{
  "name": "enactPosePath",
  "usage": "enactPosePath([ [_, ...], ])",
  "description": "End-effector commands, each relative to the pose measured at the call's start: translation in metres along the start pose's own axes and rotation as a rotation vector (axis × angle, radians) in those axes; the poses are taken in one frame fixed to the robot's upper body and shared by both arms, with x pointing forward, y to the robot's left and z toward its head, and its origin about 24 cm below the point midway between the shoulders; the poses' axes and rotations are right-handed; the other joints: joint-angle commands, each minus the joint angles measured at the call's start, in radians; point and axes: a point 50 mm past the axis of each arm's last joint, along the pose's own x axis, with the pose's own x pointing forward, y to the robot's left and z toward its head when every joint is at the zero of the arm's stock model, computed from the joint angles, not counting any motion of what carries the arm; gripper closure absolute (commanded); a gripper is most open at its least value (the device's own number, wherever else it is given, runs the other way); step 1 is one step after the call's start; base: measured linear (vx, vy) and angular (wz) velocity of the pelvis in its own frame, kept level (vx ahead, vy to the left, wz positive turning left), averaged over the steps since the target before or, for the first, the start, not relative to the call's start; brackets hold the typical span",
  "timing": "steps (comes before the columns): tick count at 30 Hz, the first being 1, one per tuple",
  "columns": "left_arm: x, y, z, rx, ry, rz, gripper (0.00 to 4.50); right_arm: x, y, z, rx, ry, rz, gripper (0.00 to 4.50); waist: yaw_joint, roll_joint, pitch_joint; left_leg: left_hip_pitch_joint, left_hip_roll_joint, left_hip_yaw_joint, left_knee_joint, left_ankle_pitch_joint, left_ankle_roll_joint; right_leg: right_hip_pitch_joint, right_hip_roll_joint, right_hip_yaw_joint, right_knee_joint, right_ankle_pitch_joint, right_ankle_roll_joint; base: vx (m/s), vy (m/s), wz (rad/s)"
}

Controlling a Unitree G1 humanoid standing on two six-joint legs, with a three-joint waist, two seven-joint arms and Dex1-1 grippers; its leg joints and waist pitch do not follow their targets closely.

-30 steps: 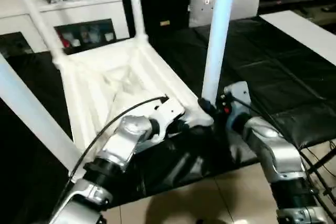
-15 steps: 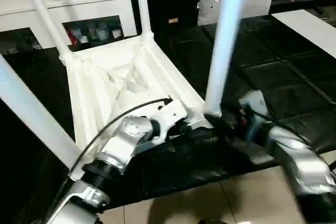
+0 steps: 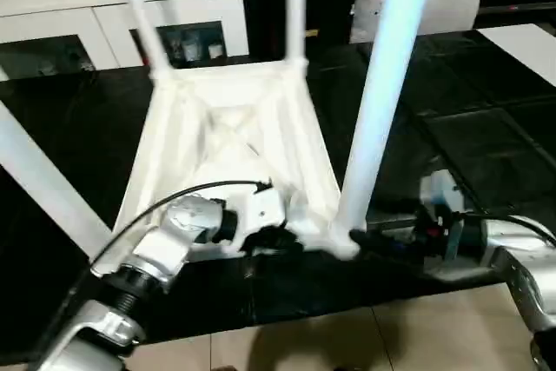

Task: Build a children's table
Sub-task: Rotate leg to tighten

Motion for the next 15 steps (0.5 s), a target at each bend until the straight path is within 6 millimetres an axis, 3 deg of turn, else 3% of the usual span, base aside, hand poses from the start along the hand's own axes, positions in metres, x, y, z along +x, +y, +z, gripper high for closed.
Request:
enactPosePath([
  [1,0.0064,-0.0035,0.0105,0.093,0.021,-0.109,4.50,0.0030,0.0011,0.0015,-0.015,0.011,0.058,1.53,-0.001,-0.030,-0.064,0.005,0.082,-0.027,-0.068,-0.063,0.141,0.051,-0.089,0.078,-0.050,-0.261,-0.140,0.000,0.000,0.00],
  [4,0.0052,-0.0030,0.0107,0.115,0.032,-0.138,4.50,0.0043,0.0027,-0.0001,-0.012,0.031,0.101,1.64,0.013,-0.030,-0.064,0.007,0.084,-0.027,-0.069,-0.083,0.123,0.050,-0.087,0.078,-0.053,-0.299,-0.129,0.000,0.000,0.00],
  [5,0.0042,-0.0029,0.0107,0.125,0.039,-0.161,4.50,0.0045,0.0040,-0.0006,-0.011,0.045,0.135,1.71,0.014,-0.036,-0.064,0.006,0.084,-0.027,-0.069,-0.086,0.121,0.050,-0.088,0.078,-0.053,-0.301,-0.129,0.000,0.000,0.00],
  [7,0.0039,-0.0031,0.0117,0.127,0.037,-0.176,4.50,0.0052,0.0042,-0.0004,-0.008,0.046,0.151,2.01,0.022,-0.033,-0.064,0.008,0.084,-0.025,-0.070,-0.097,0.111,0.048,-0.088,0.080,-0.054,-0.317,-0.127,0.000,0.000,0.00],
  [15,0.0040,-0.0037,0.0130,0.122,0.027,-0.196,4.50,0.0091,0.0019,0.0007,0.013,0.032,0.190,2.54,0.023,-0.039,-0.066,0.005,0.082,-0.025,-0.067,-0.081,0.109,0.049,-0.087,0.081,-0.048,-0.290,-0.138,0.000,0.000,0.00],
])
